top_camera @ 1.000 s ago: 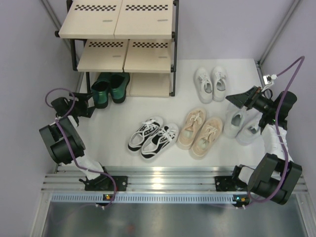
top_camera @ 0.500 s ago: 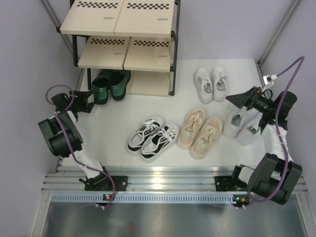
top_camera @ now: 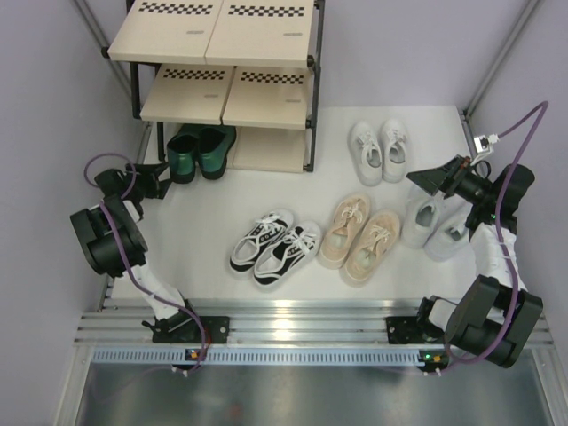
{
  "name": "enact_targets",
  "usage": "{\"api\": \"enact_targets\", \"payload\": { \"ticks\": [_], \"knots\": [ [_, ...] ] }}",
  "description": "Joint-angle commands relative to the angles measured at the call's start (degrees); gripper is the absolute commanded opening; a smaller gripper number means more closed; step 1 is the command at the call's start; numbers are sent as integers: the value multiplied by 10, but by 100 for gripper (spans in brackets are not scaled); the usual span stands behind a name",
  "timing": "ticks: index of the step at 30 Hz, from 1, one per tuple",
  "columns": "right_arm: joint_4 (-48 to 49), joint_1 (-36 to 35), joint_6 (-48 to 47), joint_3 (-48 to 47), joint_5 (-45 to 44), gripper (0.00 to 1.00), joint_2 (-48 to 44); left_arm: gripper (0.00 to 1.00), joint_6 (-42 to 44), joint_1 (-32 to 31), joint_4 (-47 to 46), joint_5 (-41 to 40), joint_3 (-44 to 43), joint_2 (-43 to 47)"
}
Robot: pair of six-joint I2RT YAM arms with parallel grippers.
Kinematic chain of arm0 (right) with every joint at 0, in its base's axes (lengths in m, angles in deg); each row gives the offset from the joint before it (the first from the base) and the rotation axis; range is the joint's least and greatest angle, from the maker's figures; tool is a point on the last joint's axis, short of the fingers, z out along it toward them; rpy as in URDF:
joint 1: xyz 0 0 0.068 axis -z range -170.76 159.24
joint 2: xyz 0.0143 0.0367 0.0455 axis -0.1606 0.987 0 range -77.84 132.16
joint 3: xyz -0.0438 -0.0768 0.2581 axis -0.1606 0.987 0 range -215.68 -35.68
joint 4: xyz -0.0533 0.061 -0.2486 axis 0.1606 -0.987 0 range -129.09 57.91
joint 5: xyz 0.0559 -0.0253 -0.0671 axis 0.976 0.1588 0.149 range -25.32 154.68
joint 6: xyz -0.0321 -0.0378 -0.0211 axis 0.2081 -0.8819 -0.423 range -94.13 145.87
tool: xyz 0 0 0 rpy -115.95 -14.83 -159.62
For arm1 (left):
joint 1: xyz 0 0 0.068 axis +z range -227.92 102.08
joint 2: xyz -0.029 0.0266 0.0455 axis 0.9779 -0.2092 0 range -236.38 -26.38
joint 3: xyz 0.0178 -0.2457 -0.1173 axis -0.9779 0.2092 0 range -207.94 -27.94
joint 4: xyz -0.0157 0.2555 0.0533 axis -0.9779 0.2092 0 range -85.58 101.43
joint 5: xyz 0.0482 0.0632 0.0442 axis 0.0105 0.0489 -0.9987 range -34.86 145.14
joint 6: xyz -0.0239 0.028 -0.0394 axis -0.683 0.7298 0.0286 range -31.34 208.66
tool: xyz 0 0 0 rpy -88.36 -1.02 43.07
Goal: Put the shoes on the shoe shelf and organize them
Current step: Place the shoe at the shoe shelf.
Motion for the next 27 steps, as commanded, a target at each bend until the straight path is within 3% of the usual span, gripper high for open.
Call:
{"api": "enact_targets", "payload": {
  "ticks": [1,16,27],
  "knots": [
    [15,11,-20,-4,0,99,-4,4,10,-12,-58,5,-7,-10],
    [12,11,-23,-4,0,100,-3,51,42,-42,-45,-56,-33,-16],
    [10,12,-26,-3,2,100,-12,65,179,-35,115,-108,-52,51]
  ]
}}
